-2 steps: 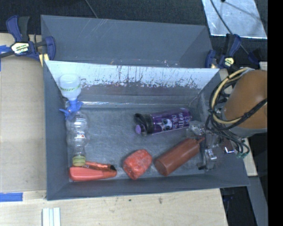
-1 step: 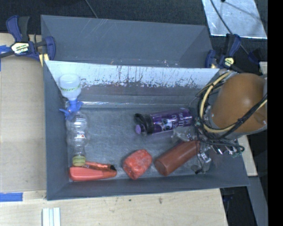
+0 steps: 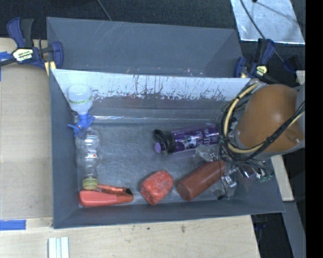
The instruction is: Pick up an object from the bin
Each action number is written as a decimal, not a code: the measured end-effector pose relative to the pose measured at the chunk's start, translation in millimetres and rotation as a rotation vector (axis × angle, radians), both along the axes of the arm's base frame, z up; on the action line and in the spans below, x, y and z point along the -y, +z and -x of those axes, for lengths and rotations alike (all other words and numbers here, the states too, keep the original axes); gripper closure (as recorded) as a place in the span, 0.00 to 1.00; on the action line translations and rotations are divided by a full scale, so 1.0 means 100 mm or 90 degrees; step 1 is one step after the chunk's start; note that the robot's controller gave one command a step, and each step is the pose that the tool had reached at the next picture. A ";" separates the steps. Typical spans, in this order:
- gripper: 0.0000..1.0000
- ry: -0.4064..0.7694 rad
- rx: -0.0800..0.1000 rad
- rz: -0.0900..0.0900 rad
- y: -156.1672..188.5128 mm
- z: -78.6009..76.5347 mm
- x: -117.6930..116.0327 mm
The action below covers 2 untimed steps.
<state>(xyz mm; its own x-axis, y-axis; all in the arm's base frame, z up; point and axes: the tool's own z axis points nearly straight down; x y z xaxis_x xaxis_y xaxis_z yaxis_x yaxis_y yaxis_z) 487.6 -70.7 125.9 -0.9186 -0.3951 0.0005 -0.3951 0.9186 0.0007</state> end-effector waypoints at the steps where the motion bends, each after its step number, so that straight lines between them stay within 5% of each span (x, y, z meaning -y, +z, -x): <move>1: 0.00 0.230 0.004 0.001 -0.49 0.02 -0.15; 2: 1.00 0.175 0.003 0.000 -0.56 0.01 -0.15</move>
Offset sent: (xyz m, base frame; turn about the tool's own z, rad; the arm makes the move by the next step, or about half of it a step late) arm -0.0017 0.0152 -0.0559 -0.2761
